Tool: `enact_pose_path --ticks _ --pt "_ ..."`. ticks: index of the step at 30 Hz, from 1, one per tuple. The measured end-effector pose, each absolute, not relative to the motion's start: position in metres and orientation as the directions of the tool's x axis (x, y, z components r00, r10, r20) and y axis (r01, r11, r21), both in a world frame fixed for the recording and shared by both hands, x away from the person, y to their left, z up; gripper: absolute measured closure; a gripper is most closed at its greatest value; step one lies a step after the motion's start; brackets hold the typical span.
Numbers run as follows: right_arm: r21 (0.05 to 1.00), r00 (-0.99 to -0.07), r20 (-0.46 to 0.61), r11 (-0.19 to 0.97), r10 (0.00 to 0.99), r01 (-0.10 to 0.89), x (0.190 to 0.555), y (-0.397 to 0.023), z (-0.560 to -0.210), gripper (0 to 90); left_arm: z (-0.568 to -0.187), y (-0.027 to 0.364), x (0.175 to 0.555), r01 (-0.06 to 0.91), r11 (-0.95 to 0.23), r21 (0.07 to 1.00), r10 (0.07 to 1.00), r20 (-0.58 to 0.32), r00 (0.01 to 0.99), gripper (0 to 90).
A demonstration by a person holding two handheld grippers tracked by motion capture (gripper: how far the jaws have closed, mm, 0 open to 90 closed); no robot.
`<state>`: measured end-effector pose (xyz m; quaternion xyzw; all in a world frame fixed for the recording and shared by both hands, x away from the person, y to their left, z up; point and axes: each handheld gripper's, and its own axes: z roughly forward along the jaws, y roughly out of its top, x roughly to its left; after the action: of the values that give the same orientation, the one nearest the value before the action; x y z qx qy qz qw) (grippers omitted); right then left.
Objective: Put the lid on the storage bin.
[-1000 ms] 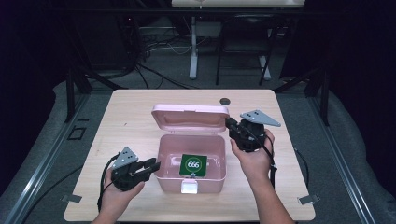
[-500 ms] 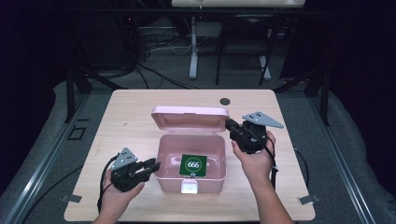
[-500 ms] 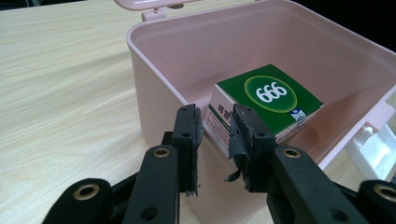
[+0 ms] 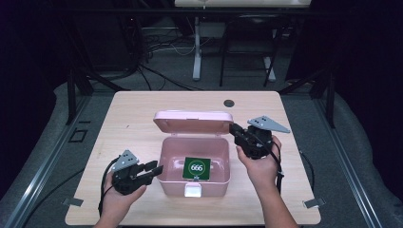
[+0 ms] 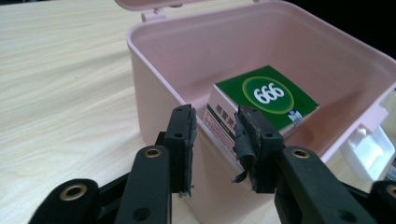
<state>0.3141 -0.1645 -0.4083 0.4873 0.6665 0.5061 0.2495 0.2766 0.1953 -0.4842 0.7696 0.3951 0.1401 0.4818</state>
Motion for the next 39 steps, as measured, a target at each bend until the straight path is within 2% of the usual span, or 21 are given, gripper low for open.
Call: enact_pose_path --ticks 11,18,28,34,39 --pt "0.916 -0.406 0.166 0.012 0.899 0.4 0.311 -0.165 -0.41 82.7 -0.462 0.201 0.291 0.439 -0.188 0.879 0.759 -0.154 0.633 63.7" --pt "0.915 -0.414 0.162 0.02 0.896 0.402 0.311 -0.165 -0.409 81.0 -0.433 0.197 0.306 0.379 -0.206 0.902 0.768 -0.091 0.634 59.7" --pt "0.917 -0.418 0.168 0.015 0.893 0.399 0.31 -0.165 -0.41 79.6 -0.406 0.192 0.318 0.347 -0.21 0.914 0.774 -0.062 0.63 59.3" --pt "0.917 -0.418 0.166 0.016 0.893 0.399 0.311 -0.164 -0.411 79.0 -0.398 0.187 0.328 0.345 -0.215 0.913 0.78 -0.052 0.624 60.7" --pt "0.915 -0.419 0.171 0.014 0.892 0.403 0.311 -0.165 -0.411 78.4 -0.394 0.182 0.332 0.331 -0.218 0.918 0.781 -0.04 0.624 68.1"
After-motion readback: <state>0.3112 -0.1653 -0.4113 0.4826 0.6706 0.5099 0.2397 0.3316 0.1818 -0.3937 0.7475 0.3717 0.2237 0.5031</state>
